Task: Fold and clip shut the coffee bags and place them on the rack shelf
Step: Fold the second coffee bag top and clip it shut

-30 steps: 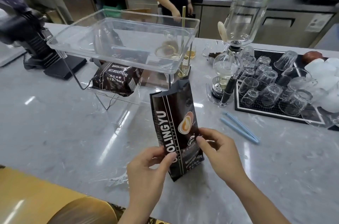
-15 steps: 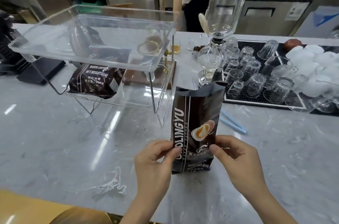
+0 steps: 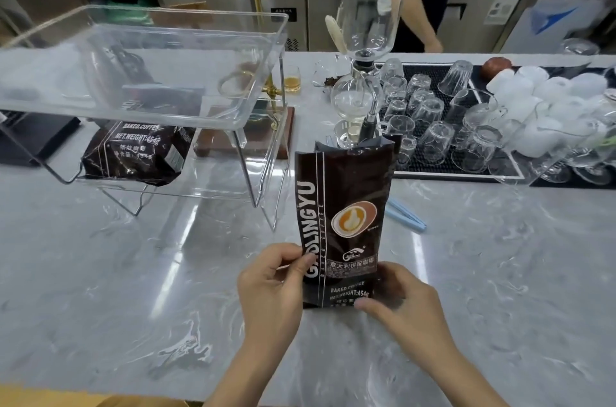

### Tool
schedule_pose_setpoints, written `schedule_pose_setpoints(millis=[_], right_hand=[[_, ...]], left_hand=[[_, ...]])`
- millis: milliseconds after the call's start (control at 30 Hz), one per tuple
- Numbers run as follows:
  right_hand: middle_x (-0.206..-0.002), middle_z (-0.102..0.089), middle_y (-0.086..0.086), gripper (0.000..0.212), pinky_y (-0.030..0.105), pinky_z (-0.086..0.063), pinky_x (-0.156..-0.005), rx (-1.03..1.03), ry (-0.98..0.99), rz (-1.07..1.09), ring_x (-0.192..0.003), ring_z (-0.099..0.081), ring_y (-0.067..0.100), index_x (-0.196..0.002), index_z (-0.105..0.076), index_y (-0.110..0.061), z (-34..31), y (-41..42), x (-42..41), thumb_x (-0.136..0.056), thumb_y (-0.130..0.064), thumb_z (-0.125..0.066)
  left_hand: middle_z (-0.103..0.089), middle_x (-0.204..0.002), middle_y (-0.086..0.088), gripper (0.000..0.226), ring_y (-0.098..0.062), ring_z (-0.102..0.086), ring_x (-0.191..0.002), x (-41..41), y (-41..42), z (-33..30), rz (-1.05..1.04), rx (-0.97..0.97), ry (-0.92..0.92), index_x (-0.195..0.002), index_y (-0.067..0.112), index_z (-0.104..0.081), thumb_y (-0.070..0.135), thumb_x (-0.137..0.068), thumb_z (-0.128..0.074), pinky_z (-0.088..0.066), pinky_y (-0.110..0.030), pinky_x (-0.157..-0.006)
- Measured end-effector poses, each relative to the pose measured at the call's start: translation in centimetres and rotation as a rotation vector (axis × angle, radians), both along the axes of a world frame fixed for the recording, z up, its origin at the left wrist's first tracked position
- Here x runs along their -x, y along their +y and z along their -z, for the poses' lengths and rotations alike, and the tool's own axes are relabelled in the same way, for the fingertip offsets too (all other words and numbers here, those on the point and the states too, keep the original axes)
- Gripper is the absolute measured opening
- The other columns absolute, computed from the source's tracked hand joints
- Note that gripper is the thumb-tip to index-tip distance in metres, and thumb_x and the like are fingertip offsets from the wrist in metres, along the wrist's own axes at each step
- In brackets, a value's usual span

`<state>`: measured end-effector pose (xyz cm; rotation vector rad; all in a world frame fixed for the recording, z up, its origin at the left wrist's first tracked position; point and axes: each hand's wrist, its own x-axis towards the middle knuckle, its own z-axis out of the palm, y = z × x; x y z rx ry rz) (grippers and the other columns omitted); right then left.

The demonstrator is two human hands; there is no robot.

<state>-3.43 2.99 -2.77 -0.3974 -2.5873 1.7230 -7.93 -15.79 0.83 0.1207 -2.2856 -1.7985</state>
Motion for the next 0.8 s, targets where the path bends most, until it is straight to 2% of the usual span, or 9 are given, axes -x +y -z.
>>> schedule_pose_setpoints(millis=[67,200,267,333,433,533,667,800], right_hand=[[-0.088,-0.076,-0.018,0.046,0.004,-0.048,-0.075,0.001,0.007,0.027,-0.085,-0.069,-0.007,-0.102,-0.068,-0.032,0.4,-0.5,0.2,-0.063,-0.019,-0.089],[-0.091,-0.072,-0.031,0.038,0.006,-0.049,-0.074,-0.118,0.055,0.040,-0.085,-0.067,-0.009,-0.091,-0.066,-0.045,0.7,-1.0,0.1,-0.069,-0.020,-0.084],[-0.084,-0.075,-0.022,0.028,0.012,-0.051,-0.076,-0.153,0.099,0.055,-0.086,-0.066,-0.008,-0.094,-0.073,-0.034,1.2,-1.1,-0.1,-0.072,-0.020,-0.083],[-0.096,-0.071,-0.020,0.023,0.013,-0.050,-0.079,-0.175,0.140,0.057,-0.092,-0.064,-0.007,-0.098,-0.075,-0.024,1.5,-1.3,-0.3,-0.075,-0.022,-0.079],[-0.106,-0.065,-0.020,0.033,0.008,-0.047,-0.086,-0.163,0.153,0.089,-0.101,-0.059,-0.008,-0.108,-0.071,-0.024,1.3,-1.9,-0.6,-0.078,-0.013,-0.078],[-0.106,-0.066,-0.022,0.050,-0.001,-0.044,-0.082,-0.013,0.132,0.171,-0.099,-0.060,-0.014,-0.114,-0.061,-0.031,0.9,-2.7,-0.8,-0.075,-0.006,-0.079],[-0.097,-0.070,-0.009,0.037,0.009,-0.049,-0.083,-0.027,0.189,0.176,-0.097,-0.065,0.007,-0.099,-0.069,-0.024,1.4,-2.7,-0.4,-0.073,0.000,-0.079],[-0.085,-0.072,-0.006,0.028,0.007,-0.050,-0.075,0.021,0.183,0.194,-0.086,-0.068,0.007,-0.084,-0.074,-0.018,1.3,-2.2,-0.3,-0.070,0.006,-0.079]], left_hand=[[-0.068,-0.071,-0.003,0.026,-0.002,-0.059,-0.061,0.1,0.1,0.0,-0.012,-0.012,-0.012,-0.067,0.016,-0.068,-0.007,-0.076,-0.078,-0.045,-0.010,-0.058],[-0.069,-0.071,-0.002,0.026,-0.003,-0.060,-0.062,0.1,0.3,0.1,-0.026,-0.034,-0.029,-0.067,0.017,-0.069,-0.006,-0.076,-0.078,-0.046,-0.011,-0.058],[-0.069,-0.072,0.000,0.028,-0.004,-0.061,-0.063,0.0,0.4,0.1,-0.030,-0.026,-0.034,-0.067,0.019,-0.069,-0.005,-0.076,-0.078,-0.047,-0.012,-0.059],[-0.069,-0.073,-0.001,0.028,-0.004,-0.061,-0.064,-0.1,0.5,0.0,-0.039,-0.034,-0.035,-0.067,0.018,-0.069,-0.006,-0.076,-0.078,-0.047,-0.011,-0.059],[-0.069,-0.074,-0.002,0.031,-0.003,-0.060,-0.063,-0.1,0.5,0.2,-0.049,-0.065,-0.039,-0.066,0.021,-0.068,-0.007,-0.076,-0.078,-0.048,-0.011,-0.058],[-0.069,-0.074,-0.001,0.031,-0.003,-0.063,-0.065,-0.2,0.6,0.2,-0.049,-0.078,-0.042,-0.066,0.021,-0.068,-0.007,-0.076,-0.078,-0.049,-0.011,-0.058],[-0.069,-0.073,0.001,0.031,-0.001,-0.063,-0.065,-0.5,0.9,0.0,-0.041,-0.096,-0.037,-0.066,0.020,-0.067,-0.007,-0.076,-0.077,-0.047,-0.008,-0.056],[-0.069,-0.076,0.001,0.027,-0.004,-0.065,-0.068,-0.7,1.1,0.4,-0.018,-0.101,-0.031,-0.070,0.018,-0.069,-0.007,-0.078,-0.076,-0.050,-0.012,-0.057]])
